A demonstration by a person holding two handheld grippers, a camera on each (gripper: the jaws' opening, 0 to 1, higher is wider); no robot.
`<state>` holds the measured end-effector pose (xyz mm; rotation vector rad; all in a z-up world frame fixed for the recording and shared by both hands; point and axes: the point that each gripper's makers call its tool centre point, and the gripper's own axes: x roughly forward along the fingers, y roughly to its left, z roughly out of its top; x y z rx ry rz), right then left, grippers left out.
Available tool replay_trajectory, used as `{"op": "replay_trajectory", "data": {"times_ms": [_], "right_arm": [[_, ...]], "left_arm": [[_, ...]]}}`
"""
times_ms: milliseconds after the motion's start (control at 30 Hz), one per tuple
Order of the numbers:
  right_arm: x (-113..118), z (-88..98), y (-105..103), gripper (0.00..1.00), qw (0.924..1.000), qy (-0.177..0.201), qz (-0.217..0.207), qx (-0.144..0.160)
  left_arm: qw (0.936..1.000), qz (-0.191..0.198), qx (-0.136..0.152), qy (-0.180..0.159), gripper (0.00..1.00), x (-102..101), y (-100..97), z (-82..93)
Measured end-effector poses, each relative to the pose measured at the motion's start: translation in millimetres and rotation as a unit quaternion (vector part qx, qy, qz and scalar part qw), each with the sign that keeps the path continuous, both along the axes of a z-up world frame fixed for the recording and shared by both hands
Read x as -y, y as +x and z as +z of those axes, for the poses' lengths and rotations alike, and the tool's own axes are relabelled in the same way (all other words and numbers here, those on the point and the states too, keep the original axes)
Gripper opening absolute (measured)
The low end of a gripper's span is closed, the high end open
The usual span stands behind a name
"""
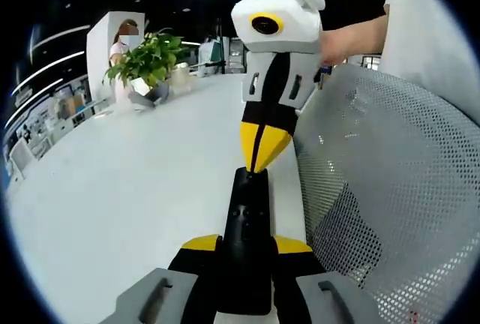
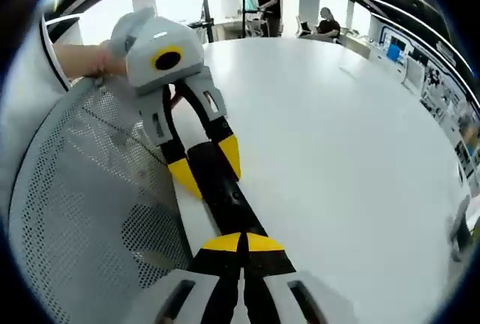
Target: Press the specified remote control buttons in sequence, fully releasing each button before pressing the next.
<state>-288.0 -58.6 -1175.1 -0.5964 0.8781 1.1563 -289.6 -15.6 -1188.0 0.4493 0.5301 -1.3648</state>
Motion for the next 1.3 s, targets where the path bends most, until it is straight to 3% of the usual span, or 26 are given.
{"op": "replay_trajectory", "data": {"times_ms": [100,300,400,700,767,833,867,967,1100,1300], "right_arm": [[-1.0,-8.1,0.6,0.0,0.9998,-0.017,0.01,0.001],[-0.6,-5.0,1.4,0.0,0.9999,-0.004,0.009,-0.003],[-0.8,-5.0,-0.1,0.0,0.9991,-0.015,0.037,0.012],[1.0,-5.4,-4.7,0.0,0.9995,-0.001,0.025,0.017],[1.3,-4.8,-5.8,0.0,0.9997,0.007,0.021,0.007],[5.9,-4.9,-10.1,0.0,0.9995,0.002,-0.007,-0.032],[7.5,-3.6,-7.9,0.0,0.9992,0.005,-0.019,-0.034],[8.8,1.1,-3.1,0.0,0.9994,0.016,-0.021,-0.023],[15.3,-7.9,-3.5,0.0,0.9997,-0.019,0.003,-0.013],[8.2,-0.5,5.3,0.0,1.0,-0.005,-0.001,-0.007]], "left_arm": [[1.0,0.0,0.0,0.0,0.25,0.1,0.0,0.0],[1.0,0.0,0.0,0.001,0.25,0.0,0.0,0.3],[1.0,-0.001,0.0,0.001,0.25,0.1,0.0,0.3],[1.0,-0.001,0.0,0.001,0.25,0.6,-0.3,0.5],[1.0,-0.001,0.0,0.002,0.25,0.6,-0.4,0.5],[1.0,-0.001,0.0,0.002,0.25,0.5,-0.1,0.1],[1.0,-0.001,0.001,0.002,0.25,0.5,0.1,-0.2],[1.0,-0.001,0.001,0.003,0.25,0.4,0.6,-0.9],[1.0,-0.002,0.001,0.003,0.25,0.2,1.4,-1.9],[1.0,-0.001,0.001,0.003,0.25,0.3,1.5,-1.6]]}}
